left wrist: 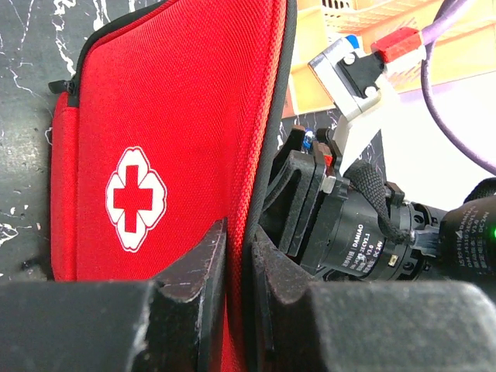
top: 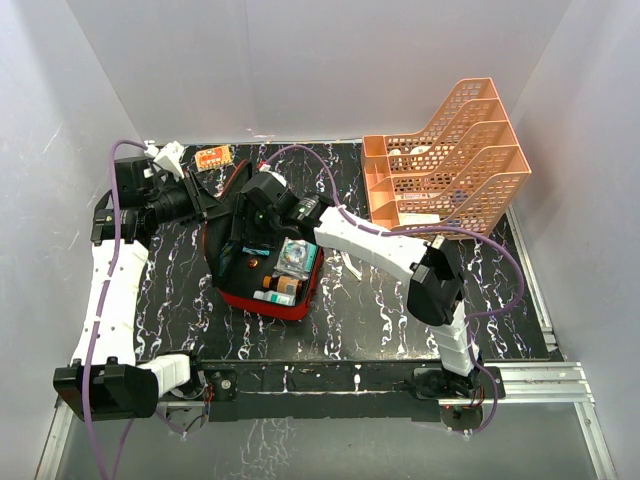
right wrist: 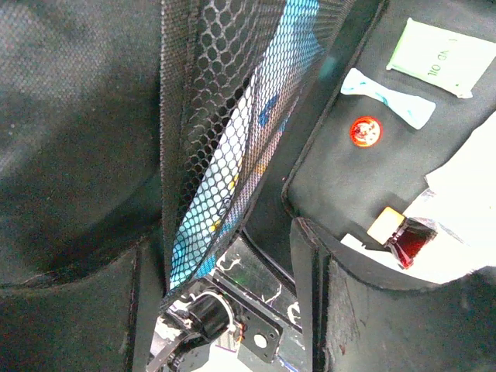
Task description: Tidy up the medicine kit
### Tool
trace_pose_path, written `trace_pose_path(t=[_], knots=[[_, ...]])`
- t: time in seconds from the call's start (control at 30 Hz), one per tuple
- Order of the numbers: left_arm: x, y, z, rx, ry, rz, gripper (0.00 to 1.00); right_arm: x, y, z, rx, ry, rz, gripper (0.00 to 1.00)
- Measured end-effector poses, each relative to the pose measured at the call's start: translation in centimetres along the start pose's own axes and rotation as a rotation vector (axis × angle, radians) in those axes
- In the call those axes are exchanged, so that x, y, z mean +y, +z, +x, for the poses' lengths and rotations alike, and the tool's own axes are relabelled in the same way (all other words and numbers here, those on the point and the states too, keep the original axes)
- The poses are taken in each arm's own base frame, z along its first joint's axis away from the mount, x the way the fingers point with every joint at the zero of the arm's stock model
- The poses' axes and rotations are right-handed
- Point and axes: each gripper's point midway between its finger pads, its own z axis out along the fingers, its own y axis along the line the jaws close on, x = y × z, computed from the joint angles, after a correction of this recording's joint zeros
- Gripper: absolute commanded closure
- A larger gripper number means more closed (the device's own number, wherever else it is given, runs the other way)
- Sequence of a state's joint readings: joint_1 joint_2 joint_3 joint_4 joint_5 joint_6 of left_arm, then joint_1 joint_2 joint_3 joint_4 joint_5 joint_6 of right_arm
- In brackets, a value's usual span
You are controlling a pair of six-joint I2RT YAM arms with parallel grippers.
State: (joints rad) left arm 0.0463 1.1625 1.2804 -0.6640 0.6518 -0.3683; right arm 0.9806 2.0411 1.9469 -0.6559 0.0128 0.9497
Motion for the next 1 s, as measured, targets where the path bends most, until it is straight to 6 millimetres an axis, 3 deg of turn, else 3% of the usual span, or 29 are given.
trace_pose_path(t=[0.37, 0.67, 0.83, 1.0], knots=[[-0.4, 0.0, 0.4, 0.005, -0.005, 0.032, 0.91, 0.1, -0.6, 0.7, 0.091, 0.022, -0.042, 0.42], [-1.1, 0.5, 1.1, 0.027, -0.032, 0.102, 0.81, 0.3, -2.4, 1.9, 0.167, 0.099, -0.056, 0.45], [-1.3, 0.5, 1.2, 0.030, -0.037, 0.116, 0.81, 0.4, -3.5, 2.4, 0.193, 0.148, -0.059, 0.47], [-1.3, 0.5, 1.3, 0.034, -0.039, 0.119, 0.82, 0.0, -3.2, 3.0, 0.205, 0.182, -0.045, 0.48]])
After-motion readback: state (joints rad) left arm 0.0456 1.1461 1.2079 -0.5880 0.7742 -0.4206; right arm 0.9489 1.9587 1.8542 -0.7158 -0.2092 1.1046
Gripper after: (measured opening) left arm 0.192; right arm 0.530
